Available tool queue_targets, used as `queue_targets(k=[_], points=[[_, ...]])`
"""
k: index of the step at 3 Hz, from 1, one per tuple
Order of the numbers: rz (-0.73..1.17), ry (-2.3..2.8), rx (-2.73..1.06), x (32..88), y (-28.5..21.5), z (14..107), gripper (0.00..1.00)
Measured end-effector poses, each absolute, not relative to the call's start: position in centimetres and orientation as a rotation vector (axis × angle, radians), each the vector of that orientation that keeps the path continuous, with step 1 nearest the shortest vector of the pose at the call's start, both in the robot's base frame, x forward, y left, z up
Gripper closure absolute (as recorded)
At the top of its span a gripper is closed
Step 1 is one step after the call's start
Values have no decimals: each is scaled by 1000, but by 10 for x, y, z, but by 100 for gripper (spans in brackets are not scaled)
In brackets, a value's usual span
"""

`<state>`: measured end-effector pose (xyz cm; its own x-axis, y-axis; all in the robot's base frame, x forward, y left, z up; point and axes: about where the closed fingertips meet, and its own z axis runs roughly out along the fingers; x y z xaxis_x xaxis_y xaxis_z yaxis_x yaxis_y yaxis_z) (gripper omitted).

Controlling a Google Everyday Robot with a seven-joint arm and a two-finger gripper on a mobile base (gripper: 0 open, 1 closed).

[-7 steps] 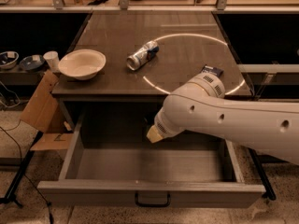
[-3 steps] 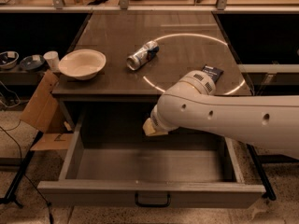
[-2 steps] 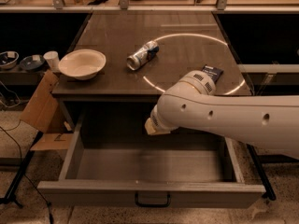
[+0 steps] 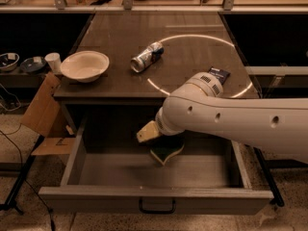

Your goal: Place sponge into top drawer

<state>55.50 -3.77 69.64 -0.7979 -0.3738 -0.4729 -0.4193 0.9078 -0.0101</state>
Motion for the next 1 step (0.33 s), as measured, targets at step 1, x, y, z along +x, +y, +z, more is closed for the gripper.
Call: queue_targets(k=[1], points=[[130,2593,-573,555,-38,696,0]])
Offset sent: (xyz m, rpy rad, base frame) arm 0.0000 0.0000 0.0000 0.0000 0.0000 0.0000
